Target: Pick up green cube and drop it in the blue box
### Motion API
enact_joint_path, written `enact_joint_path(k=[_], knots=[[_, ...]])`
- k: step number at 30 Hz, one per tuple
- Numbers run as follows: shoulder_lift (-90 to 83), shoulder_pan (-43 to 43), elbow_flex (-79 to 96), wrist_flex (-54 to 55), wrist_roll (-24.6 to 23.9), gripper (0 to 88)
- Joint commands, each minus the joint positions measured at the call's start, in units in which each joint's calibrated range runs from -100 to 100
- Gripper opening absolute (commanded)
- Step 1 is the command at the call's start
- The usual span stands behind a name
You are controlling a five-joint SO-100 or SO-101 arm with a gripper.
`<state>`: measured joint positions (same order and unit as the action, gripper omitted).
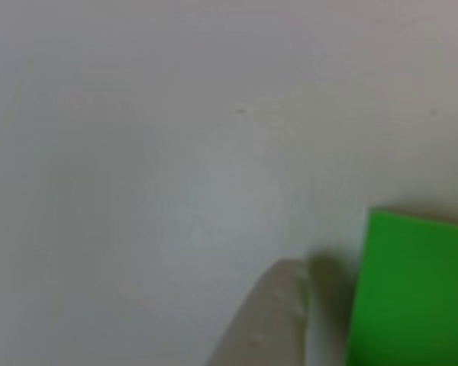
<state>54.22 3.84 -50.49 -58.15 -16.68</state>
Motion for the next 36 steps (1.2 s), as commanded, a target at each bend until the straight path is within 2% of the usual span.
enact_joint_path(k=[1, 14, 25, 36], knots=[[-1.11, 0.49, -3.53, 0.01, 0.2, 25.8], [-1.53, 0.49, -3.8, -0.4, 0.15, 17.8], [-1.61, 0.57, -3.89, -0.32, -0.15, 2.1], [-5.87, 0.64, -3.71, -0.65, 0.05, 1.3]])
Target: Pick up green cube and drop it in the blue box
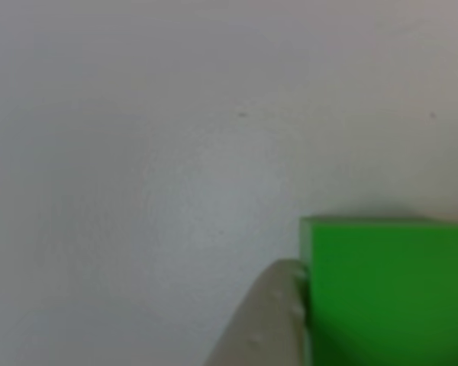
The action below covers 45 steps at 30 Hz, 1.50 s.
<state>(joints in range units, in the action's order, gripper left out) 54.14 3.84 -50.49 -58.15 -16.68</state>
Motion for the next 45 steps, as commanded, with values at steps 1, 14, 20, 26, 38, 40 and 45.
enact_joint_path(k=[1, 14, 20, 26, 38, 40, 45], knots=[[-6.79, 0.71, -3.62, -0.65, 0.05, 1.3], [-22.59, 4.11, -3.35, -0.81, 0.2, 1.3], [-24.09, 6.85, -3.98, -0.65, 0.29, 1.3], [-27.27, 10.47, -4.07, -0.65, 0.34, 1.3], [-38.64, 20.8, -0.09, -0.81, 5.62, 1.3], [-40.39, 22.89, 1.89, -0.81, 5.71, 1.3], [-41.81, 27.73, 7.13, -0.73, 5.71, 1.3]])
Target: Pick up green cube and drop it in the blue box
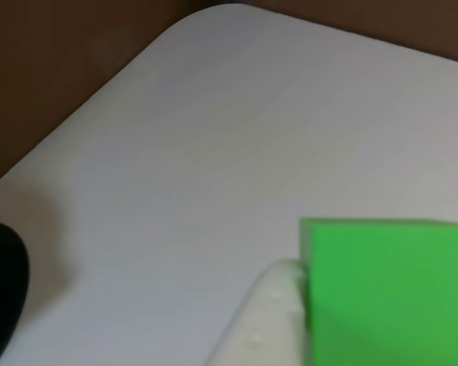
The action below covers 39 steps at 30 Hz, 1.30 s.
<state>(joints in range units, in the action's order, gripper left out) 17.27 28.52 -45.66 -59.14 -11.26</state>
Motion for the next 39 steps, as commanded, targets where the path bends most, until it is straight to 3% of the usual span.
enact_joint_path(k=[1, 23, 39], knots=[[-4.94, 3.56, 3.11, 0.26, 0.29, 1.3], [-5.36, 12.23, 22.35, 1.0, 0.34, 1.3], [-1.35, 15.27, 23.07, 1.17, 0.98, 1.3]])
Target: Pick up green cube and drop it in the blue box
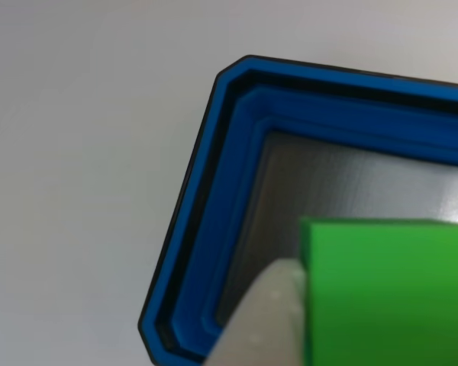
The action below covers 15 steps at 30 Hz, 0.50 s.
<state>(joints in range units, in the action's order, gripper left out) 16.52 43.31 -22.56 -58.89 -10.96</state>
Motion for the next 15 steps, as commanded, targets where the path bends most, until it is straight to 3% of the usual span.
enact_joint_path(k=[1, 8, 15], knots=[[-0.27, 0.47, -0.02, 0.92, 1.32, 1.3], [1.07, 0.4, -0.02, 0.92, 6.25, 1.3], [5.17, 0.18, -0.57, 2.4, 6.84, 1.3]])
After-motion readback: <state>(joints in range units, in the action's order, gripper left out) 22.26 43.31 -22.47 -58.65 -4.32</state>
